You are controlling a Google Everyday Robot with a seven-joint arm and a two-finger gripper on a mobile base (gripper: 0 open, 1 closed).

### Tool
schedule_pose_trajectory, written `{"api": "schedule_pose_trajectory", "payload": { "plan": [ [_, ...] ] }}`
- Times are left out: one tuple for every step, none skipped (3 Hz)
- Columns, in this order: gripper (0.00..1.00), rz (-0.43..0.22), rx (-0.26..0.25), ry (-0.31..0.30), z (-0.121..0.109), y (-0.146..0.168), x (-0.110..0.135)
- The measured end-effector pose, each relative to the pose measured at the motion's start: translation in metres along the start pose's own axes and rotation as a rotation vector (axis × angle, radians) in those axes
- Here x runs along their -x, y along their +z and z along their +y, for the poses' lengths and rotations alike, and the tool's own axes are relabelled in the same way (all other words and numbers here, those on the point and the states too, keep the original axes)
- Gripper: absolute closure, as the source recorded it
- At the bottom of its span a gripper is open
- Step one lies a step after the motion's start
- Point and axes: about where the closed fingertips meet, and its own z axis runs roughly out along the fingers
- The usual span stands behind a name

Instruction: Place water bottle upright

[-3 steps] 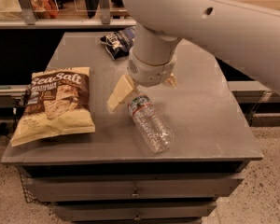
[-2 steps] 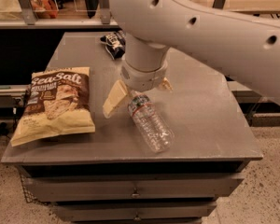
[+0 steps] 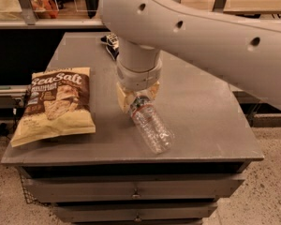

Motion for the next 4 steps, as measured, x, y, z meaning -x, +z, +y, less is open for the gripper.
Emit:
{"api": "schedule_pose_trajectory", "payload": {
  "plan": [
    [0.73, -0.002, -0.008, 0.012, -0.004, 0.001, 0.0],
    [0.96, -0.062, -0.028, -0.023, -0.015, -0.013, 0.006],
    [1.0, -0.278, -0.053, -0.102, -0.049, -0.068, 0.031],
    [1.0, -0.509, -0.03, -0.167, -0.073, -0.123, 0.052]
  ]
}}
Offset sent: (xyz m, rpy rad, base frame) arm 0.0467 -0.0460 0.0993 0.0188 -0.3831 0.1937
